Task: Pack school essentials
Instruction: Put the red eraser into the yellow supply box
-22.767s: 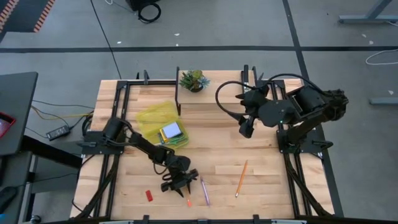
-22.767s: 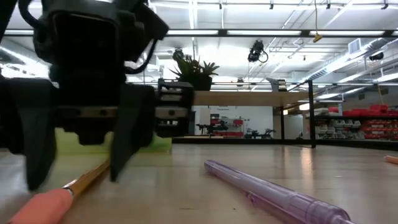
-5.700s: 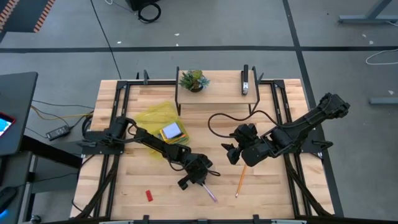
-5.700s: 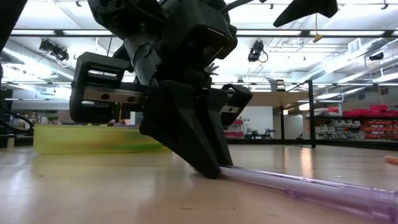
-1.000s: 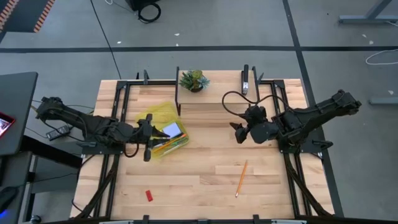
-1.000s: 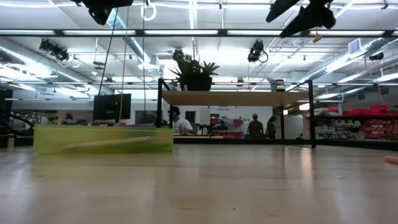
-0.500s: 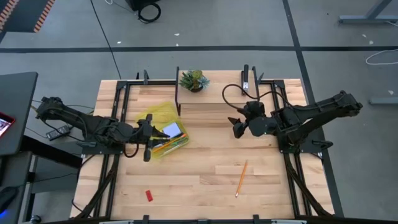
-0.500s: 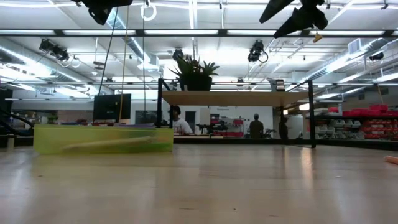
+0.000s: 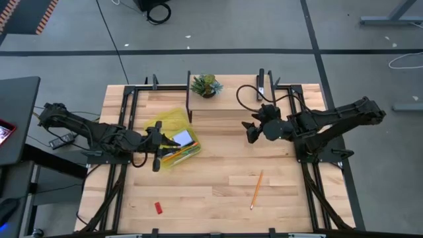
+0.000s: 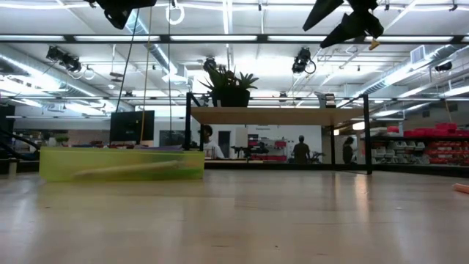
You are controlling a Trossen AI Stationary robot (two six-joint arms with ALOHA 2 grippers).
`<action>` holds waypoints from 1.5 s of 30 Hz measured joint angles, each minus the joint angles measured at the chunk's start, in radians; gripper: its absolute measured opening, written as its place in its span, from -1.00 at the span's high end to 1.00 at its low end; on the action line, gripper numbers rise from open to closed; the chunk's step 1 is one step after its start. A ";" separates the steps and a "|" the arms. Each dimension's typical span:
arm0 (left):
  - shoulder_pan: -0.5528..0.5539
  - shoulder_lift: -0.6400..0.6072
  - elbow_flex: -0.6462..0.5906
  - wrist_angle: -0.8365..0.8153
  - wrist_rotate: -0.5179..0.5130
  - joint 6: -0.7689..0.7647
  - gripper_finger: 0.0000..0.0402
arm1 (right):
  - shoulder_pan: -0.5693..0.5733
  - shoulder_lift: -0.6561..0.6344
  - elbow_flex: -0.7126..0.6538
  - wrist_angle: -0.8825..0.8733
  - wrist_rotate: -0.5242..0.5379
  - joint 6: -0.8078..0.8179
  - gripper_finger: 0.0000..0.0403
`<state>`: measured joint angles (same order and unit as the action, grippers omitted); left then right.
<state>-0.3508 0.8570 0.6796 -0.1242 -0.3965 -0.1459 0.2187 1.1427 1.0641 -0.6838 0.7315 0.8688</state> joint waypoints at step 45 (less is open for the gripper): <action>0.000 0.000 0.000 0.000 0.000 0.000 0.58 | 0.000 0.000 0.001 0.014 0.042 -0.024 -0.46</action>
<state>-0.3508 0.8570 0.6796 -0.1238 -0.3969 -0.1459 0.2187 1.1427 1.0649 -0.6701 0.7731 0.8452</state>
